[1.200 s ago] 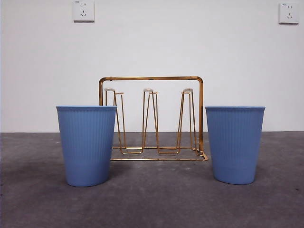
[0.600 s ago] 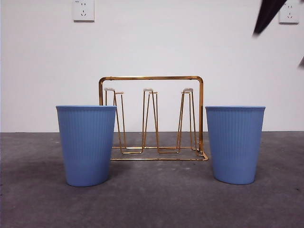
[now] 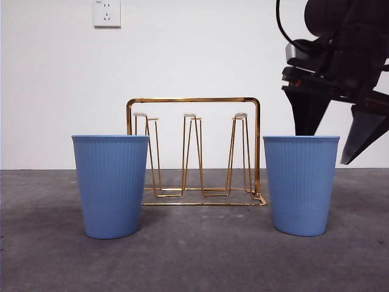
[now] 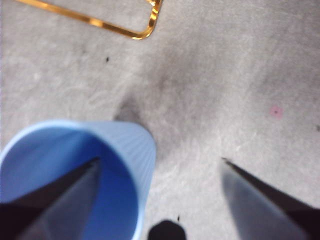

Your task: Pick up cup 1,put cup 1 in the cup rack,pick up cup 2,put cup 2 in the cup rack

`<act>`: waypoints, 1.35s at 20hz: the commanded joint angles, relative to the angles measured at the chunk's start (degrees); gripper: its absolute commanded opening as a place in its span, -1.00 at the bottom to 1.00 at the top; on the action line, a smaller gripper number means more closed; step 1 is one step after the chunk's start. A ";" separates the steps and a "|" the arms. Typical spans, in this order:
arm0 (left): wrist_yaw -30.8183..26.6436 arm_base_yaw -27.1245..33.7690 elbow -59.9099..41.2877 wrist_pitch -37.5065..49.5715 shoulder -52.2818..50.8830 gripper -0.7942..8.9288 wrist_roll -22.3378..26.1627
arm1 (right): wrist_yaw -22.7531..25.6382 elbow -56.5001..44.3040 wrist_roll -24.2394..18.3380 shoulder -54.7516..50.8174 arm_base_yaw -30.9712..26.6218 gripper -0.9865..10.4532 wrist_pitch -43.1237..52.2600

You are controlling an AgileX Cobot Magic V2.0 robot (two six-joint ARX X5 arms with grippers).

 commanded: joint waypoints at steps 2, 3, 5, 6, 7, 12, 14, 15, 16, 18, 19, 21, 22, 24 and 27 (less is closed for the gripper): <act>0.28 -0.15 0.15 1.18 0.46 0.53 -0.35 | -0.46 0.28 0.70 1.51 0.09 -0.57 1.51; 0.31 -0.15 0.15 1.53 0.66 0.53 -0.44 | -1.36 0.28 0.68 1.68 0.09 -0.57 1.77; 0.31 -0.15 0.15 2.71 1.11 0.53 -1.64 | -1.73 0.28 0.50 1.84 0.09 -0.69 2.05; 0.31 -0.15 0.15 3.39 1.36 0.53 -2.03 | -1.75 0.28 0.13 1.90 0.09 -0.82 2.40; 0.31 -0.15 0.15 3.56 1.46 0.53 -2.34 | -1.75 0.28 0.11 1.92 0.09 -0.85 2.58; 0.33 -0.72 0.15 4.04 2.01 0.53 -3.63 | -3.32 0.31 -2.27 1.49 0.07 -0.86 2.32; 0.37 -1.38 0.15 5.86 2.10 0.53 -5.51 | -5.22 0.31 -2.43 -0.85 0.07 -0.86 1.86; 1.07 -1.77 0.15 7.76 2.21 0.53 -7.10 | -5.97 0.33 -2.47 -3.04 0.07 -0.86 1.88; 2.69 -2.14 0.15 10.84 2.32 0.53 -9.68 | -7.56 0.35 -2.45 -6.19 0.07 -0.86 2.27; 4.68 -2.73 0.15 18.51 2.78 0.53 -15.67 | -11.58 0.50 -1.97 -13.51 0.07 -0.86 4.76; 4.63 -3.02 0.15 22.27 3.04 0.53 -18.36 | -13.20 0.66 -1.22 -17.27 0.07 -0.86 6.60; 4.59 -3.85 0.15 30.14 3.72 0.53 -23.19 | -15.50 1.44 0.94 -25.92 0.07 -0.86 12.13; 4.57 -4.46 0.15 34.36 4.20 0.53 -25.77 | -15.96 2.16 2.38 -30.42 0.07 -0.86 15.78; 3.61 -6.03 0.15 42.18 5.42 0.53 -30.27 | -15.96 4.15 4.11 -36.94 0.07 -0.86 22.64; 0.17 -8.79 0.15 51.36 7.30 0.53 -34.51 | -15.96 7.15 4.55 -41.62 0.07 -0.86 29.40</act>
